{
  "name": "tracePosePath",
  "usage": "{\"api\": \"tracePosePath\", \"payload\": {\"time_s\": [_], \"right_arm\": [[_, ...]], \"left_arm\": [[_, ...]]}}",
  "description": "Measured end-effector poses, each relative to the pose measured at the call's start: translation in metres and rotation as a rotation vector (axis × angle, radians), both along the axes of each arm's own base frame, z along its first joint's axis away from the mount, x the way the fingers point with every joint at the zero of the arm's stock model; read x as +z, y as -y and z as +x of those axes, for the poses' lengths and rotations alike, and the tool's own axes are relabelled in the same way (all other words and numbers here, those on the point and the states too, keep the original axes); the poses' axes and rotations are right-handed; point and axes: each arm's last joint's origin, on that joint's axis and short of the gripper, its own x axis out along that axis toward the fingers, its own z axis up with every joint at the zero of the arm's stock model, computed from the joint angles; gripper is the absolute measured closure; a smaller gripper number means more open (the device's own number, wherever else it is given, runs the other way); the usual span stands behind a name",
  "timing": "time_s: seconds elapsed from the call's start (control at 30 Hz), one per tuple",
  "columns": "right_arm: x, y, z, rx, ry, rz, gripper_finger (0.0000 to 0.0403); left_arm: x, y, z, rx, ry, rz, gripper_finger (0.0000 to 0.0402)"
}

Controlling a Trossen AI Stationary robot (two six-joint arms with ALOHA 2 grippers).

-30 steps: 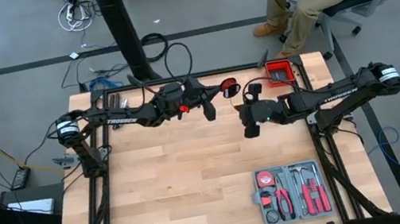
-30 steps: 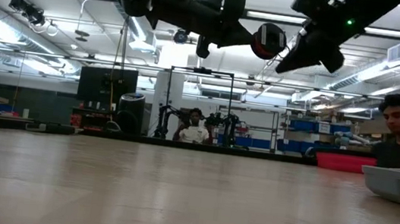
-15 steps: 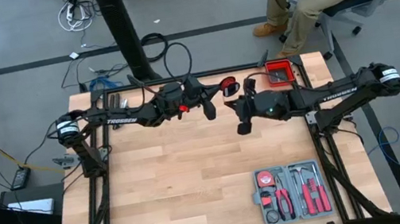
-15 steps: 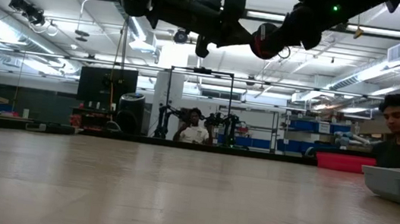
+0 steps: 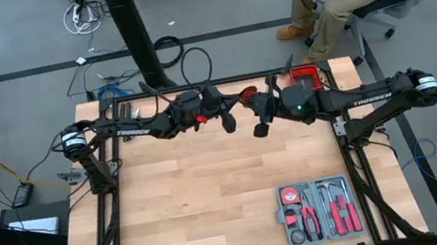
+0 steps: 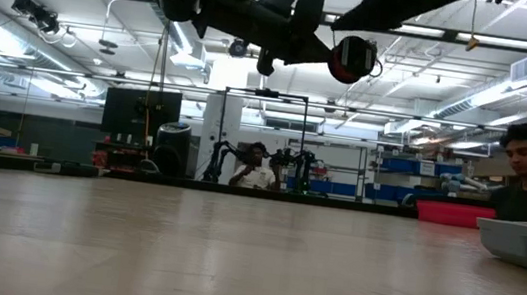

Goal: Coil cords
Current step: Coil the wire

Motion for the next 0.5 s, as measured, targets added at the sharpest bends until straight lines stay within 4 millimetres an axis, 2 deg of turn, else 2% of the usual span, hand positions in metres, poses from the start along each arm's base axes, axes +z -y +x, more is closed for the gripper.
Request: {"api": "tracePosePath", "payload": {"time_s": [0.1, 0.23, 0.5], "right_arm": [[0.001, 0.001, -0.002, -0.035, -0.013, -0.025, 0.0403], [0.003, 0.001, -0.016, -0.133, -0.087, -0.069, 0.0403], [0.002, -0.006, -0.041, -0.213, -0.215, -0.094, 0.0403]], "left_arm": [[-0.002, 0.0, 0.0, -0.003, -0.032, 0.017, 0.0402], [-0.004, 0.001, -0.002, -0.037, -0.08, 0.018, 0.0402], [0.006, -0.002, -0.01, -0.029, -0.105, 0.058, 0.0402]]}}
